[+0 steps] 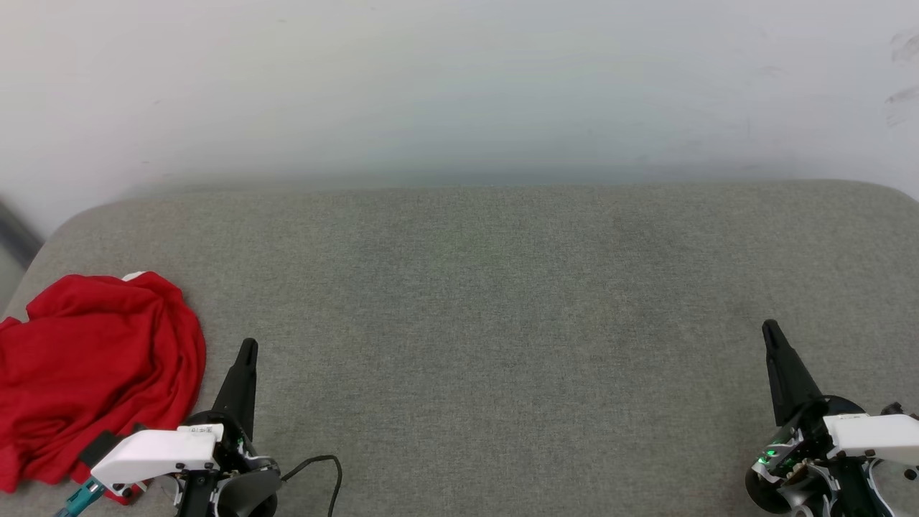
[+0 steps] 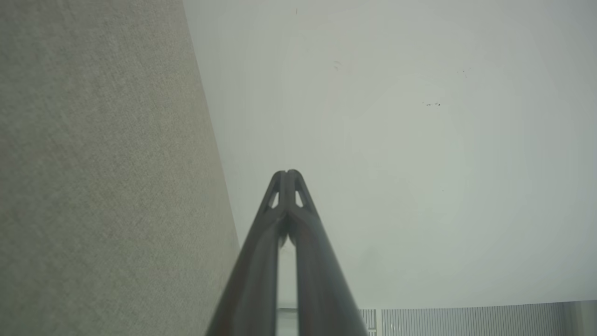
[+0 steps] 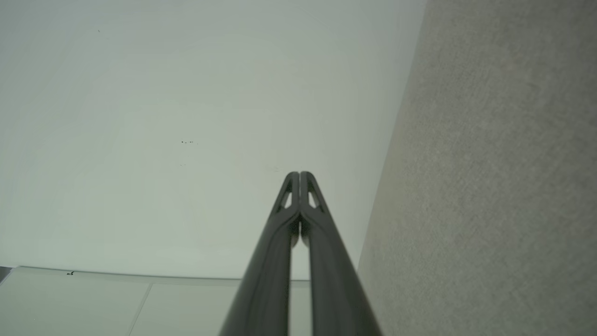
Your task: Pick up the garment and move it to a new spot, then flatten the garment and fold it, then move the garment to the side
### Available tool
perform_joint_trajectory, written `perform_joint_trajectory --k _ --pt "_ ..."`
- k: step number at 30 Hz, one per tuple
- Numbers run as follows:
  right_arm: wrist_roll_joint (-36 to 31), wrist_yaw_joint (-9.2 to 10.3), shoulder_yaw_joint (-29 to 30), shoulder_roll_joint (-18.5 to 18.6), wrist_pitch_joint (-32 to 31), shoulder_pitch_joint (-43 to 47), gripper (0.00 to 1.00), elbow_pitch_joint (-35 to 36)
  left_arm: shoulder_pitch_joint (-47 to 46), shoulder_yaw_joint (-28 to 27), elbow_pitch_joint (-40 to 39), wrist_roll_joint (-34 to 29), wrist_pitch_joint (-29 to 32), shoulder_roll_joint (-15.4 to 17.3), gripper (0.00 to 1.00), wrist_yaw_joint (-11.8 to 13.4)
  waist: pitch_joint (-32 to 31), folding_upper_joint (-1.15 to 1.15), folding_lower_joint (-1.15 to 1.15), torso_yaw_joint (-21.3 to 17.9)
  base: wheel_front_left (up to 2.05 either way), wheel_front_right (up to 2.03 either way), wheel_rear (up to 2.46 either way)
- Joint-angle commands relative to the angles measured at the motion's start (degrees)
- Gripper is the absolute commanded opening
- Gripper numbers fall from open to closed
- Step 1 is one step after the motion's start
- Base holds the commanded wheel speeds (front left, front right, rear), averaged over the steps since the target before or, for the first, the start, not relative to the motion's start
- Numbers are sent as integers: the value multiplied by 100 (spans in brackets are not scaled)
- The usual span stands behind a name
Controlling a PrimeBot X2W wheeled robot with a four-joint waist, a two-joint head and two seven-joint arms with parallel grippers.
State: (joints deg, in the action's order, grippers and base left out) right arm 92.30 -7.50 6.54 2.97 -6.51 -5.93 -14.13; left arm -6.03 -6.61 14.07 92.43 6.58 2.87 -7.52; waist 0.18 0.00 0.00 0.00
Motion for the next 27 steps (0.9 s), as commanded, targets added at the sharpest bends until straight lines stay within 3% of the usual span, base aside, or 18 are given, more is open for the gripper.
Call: perform_joint_trajectory --k 1,27 --pt "23 2 -4 -19 4 -69 0 -7 -41 -13 1 -7 11 -14 0 -15 0 0 0 0 0 0 0" --pt "23 2 -4 -19 4 -69 0 -7 -41 -12 1 -6 10 -14 0 -15 0 0 0 0 0 0 0"
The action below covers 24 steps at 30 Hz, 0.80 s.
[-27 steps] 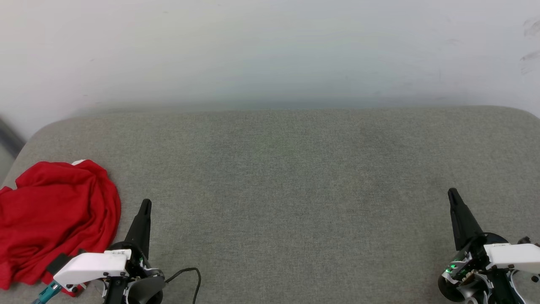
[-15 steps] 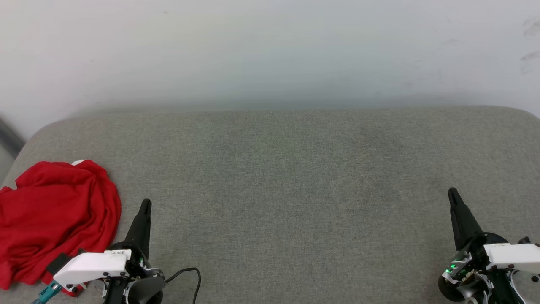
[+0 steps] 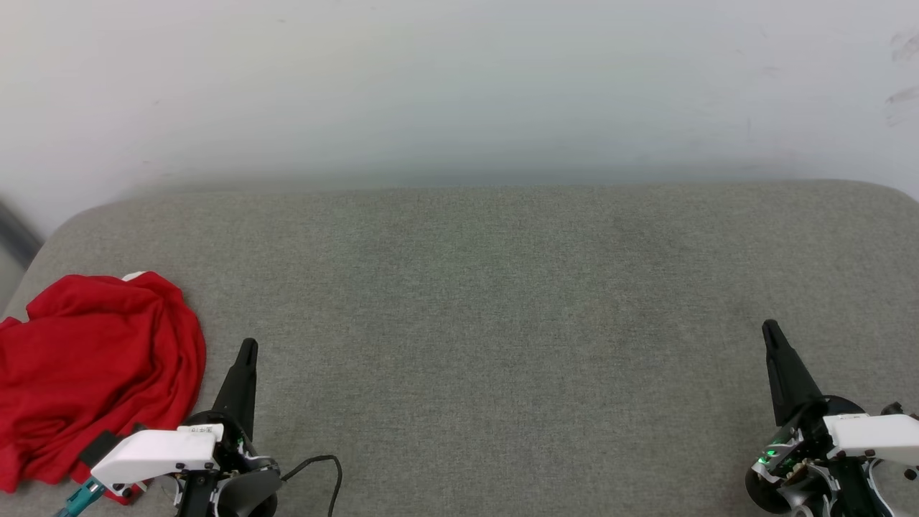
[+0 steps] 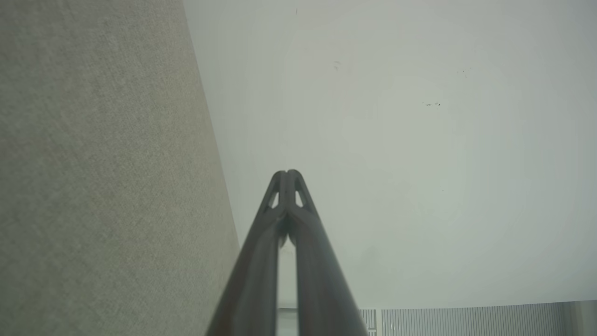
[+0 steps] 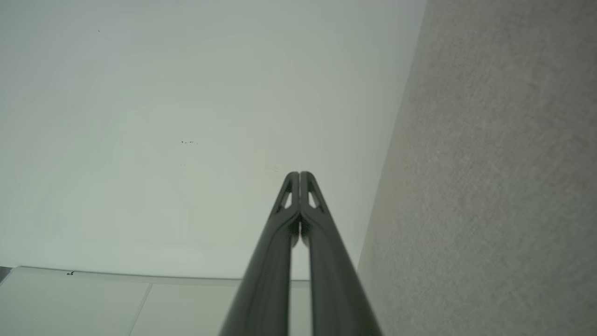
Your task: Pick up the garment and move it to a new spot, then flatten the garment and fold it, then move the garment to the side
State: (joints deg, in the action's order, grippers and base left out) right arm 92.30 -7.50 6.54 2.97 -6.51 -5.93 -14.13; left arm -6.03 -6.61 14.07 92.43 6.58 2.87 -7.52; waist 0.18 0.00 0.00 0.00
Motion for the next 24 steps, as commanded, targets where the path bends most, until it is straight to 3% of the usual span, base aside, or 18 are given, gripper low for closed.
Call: perform_joint_trajectory --k 1,20,21,24 --pt "23 2 -4 -19 4 -69 0 -7 -41 -12 1 -6 10 -14 0 -15 0 0 0 0 0 0 0" --pt "23 2 -4 -19 5 -69 0 -7 -41 -12 1 -5 9 -13 0 -15 0 0 0 0 0 0 0" --pt "-2 0 0 0 1 10 100 -12 6 6 15 -1 -2 -1 100 1 0 0 0 0 0 0 0" --pt "-19 0 -11 -1 39 41 100 -1 13 67 17 -5 -52 -3 100 1 1 0 0 0 0 0 0"
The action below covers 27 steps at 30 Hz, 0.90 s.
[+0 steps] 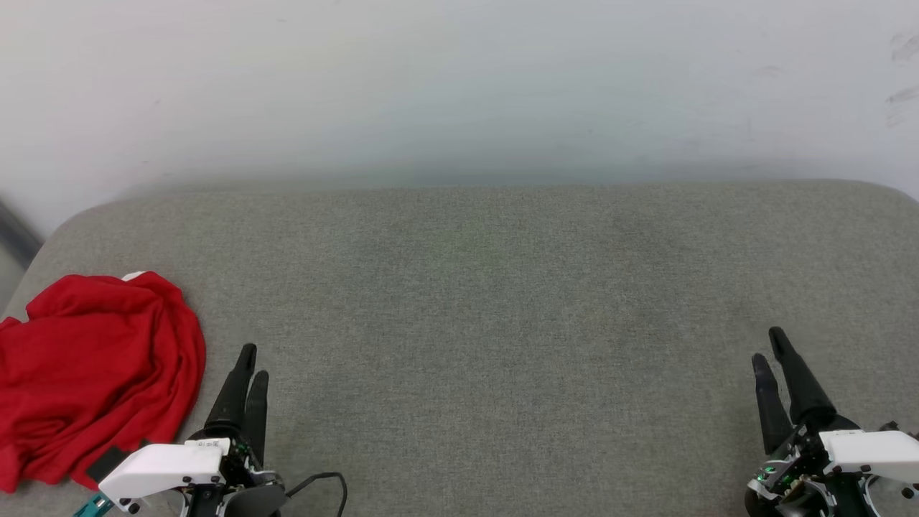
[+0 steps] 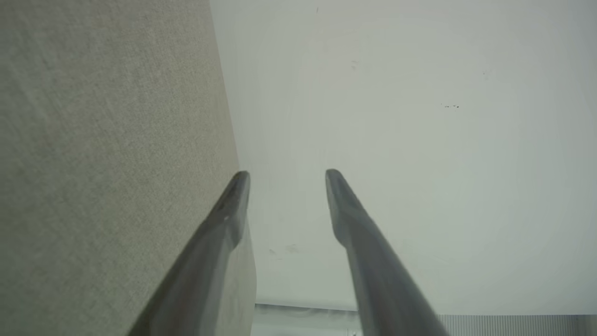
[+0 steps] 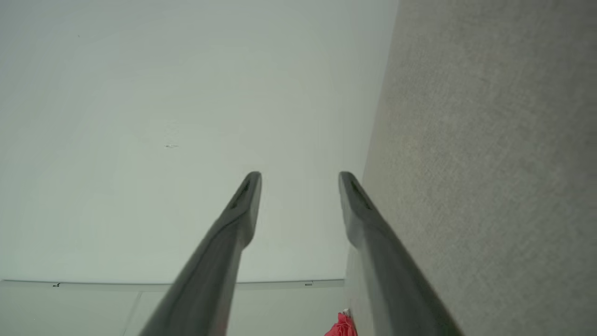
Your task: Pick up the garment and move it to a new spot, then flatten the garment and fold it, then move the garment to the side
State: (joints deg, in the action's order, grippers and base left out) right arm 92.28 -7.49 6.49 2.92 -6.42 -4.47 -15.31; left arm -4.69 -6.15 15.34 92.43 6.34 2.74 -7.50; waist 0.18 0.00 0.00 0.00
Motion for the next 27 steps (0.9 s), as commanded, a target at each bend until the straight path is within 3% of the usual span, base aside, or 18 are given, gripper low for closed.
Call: perform_joint_trajectory --k 1,15,27 --pt "-29 -1 -16 4 54 -99 100 145 -128 52 -134 -11 -59 10 100 -1 1 0 0 0 0 0 0" --pt "-950 -1 -321 165 473 -59 100 346 -177 342 -415 -404 -464 12 100 -1 5 0 0 0 0 0 0" --pt "-2976 -1 -313 142 761 -73 100 656 -232 467 -712 -2187 -750 13 100 -1 13 0 0 2 0 0 0"
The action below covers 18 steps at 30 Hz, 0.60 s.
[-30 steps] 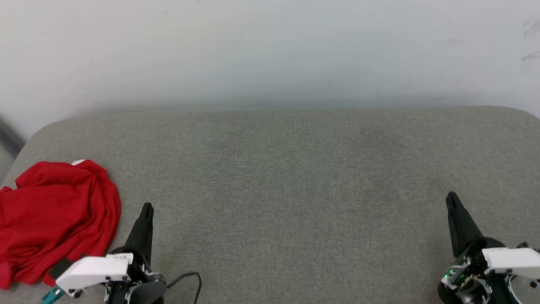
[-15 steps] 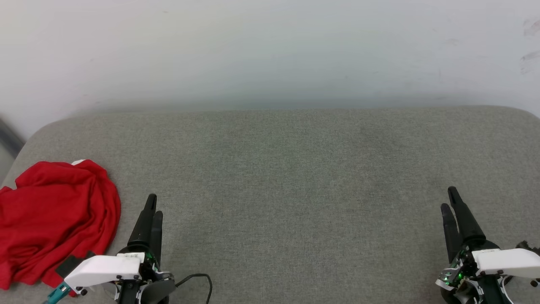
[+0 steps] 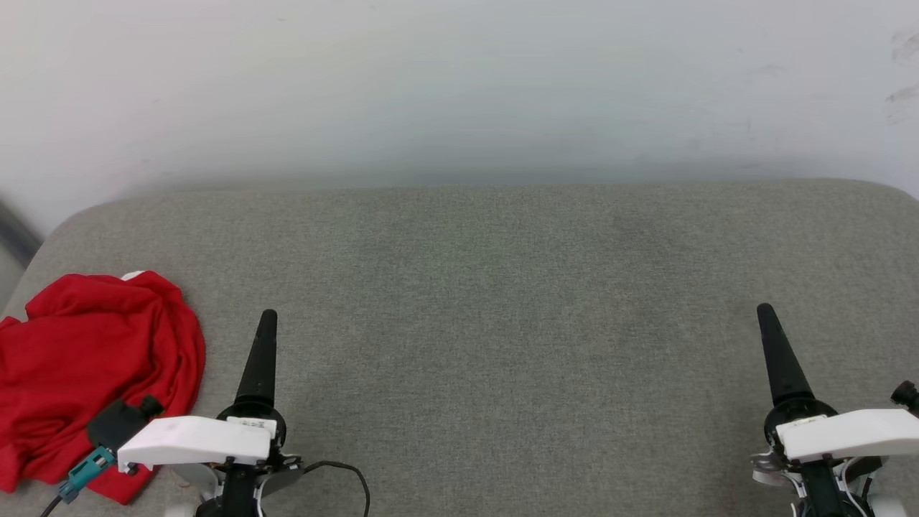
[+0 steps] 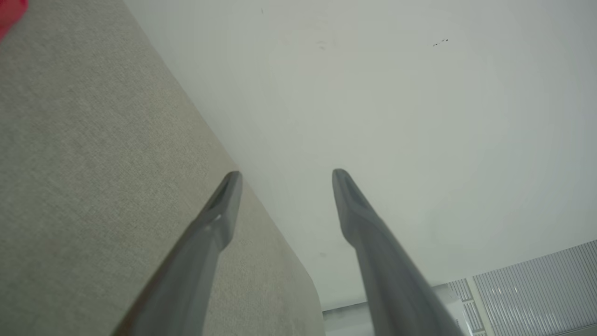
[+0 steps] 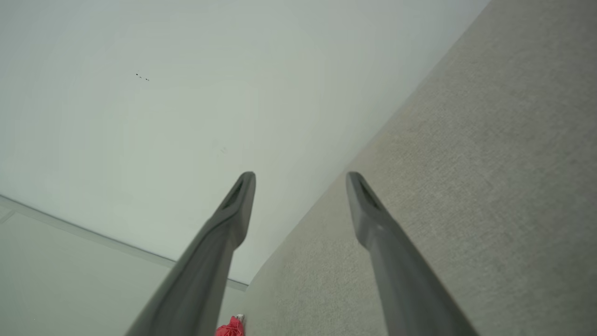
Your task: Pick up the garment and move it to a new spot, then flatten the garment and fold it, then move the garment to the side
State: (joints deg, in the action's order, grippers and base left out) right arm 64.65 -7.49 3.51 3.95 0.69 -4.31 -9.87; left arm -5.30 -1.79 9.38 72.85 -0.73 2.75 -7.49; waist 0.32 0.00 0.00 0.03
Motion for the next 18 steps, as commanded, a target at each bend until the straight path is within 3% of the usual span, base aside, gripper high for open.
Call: perform_joint_trajectory --k 1,10,18 --pt "-352 -1 -28 45 72 -84 100 111 -167 47 -120 -393 -65 12 100 -2 -2 0 0 0 0 0 0" --pt "-1299 -1 -119 119 178 -36 100 181 -123 191 -104 -1812 -256 39 100 0 -13 0 0 10 0 0 0" --pt "-2126 -1 -117 110 184 6 100 266 -115 284 -178 -2698 -413 60 100 29 -18 0 0 14 0 0 0"
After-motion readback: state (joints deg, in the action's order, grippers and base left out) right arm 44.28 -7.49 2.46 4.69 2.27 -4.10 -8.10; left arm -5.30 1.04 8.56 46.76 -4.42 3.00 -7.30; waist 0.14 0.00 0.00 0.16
